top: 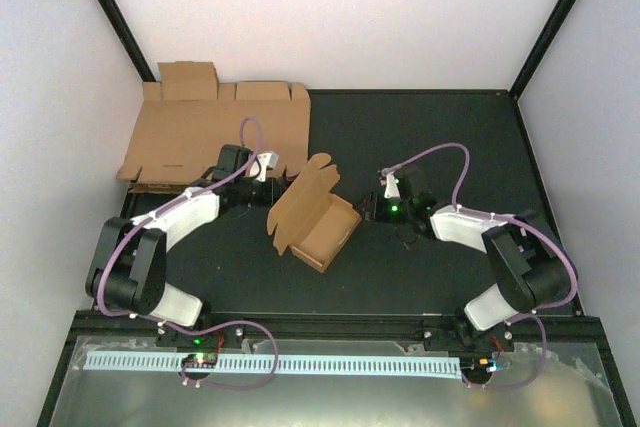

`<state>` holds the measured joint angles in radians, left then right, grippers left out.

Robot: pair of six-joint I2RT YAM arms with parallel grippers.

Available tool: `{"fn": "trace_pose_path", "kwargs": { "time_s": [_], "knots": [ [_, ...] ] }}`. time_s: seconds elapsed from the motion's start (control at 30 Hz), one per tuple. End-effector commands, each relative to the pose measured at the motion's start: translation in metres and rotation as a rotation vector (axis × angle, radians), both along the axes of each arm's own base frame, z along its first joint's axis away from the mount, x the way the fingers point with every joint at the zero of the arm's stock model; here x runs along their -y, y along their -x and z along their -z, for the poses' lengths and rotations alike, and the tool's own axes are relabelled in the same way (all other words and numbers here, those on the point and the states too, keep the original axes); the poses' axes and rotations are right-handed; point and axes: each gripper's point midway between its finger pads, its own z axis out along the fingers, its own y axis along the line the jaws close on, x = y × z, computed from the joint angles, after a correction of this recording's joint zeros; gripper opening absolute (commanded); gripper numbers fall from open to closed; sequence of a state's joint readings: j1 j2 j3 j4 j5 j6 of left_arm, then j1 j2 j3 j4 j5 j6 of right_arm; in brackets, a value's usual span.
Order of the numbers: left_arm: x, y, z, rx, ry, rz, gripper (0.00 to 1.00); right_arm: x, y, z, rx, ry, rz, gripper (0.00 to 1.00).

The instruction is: Fold the paper box

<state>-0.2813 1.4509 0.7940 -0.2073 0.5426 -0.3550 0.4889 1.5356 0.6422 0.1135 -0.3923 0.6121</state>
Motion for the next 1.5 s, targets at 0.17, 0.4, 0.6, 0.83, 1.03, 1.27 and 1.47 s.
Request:
{"fn": "trace_pose_path", "kwargs": {
  "time_s": [0.17,0.4,0.6,0.83,1.03,1.27,1.47],
  "knots": [
    [0.019,-0.029,0.009,0.006,0.073,0.006,0.34,0.010,0.005,-0.015,0.043,-0.052,0.004,0.55],
    [0.051,-0.025,0.017,-0.043,0.107,0.091,0.28,0.001,0.016,-0.009,-0.019,-0.115,-0.026,0.54],
    [0.066,-0.020,0.020,-0.060,0.119,0.125,0.27,-0.016,0.018,-0.003,-0.063,-0.164,-0.078,0.36],
    [0.081,-0.012,0.023,-0.083,0.123,0.162,0.25,-0.021,0.014,-0.003,-0.064,-0.173,-0.079,0.36],
    [0.092,-0.005,0.022,-0.104,0.151,0.192,0.22,-0.023,0.012,-0.006,-0.057,-0.170,-0.086,0.35],
    [0.104,0.002,0.025,-0.135,0.196,0.214,0.21,-0.025,0.010,-0.007,-0.054,-0.171,-0.087,0.35],
    [0.111,0.006,0.024,-0.157,0.259,0.228,0.20,-0.027,0.011,-0.006,-0.058,-0.175,-0.091,0.35]
  ]
}}
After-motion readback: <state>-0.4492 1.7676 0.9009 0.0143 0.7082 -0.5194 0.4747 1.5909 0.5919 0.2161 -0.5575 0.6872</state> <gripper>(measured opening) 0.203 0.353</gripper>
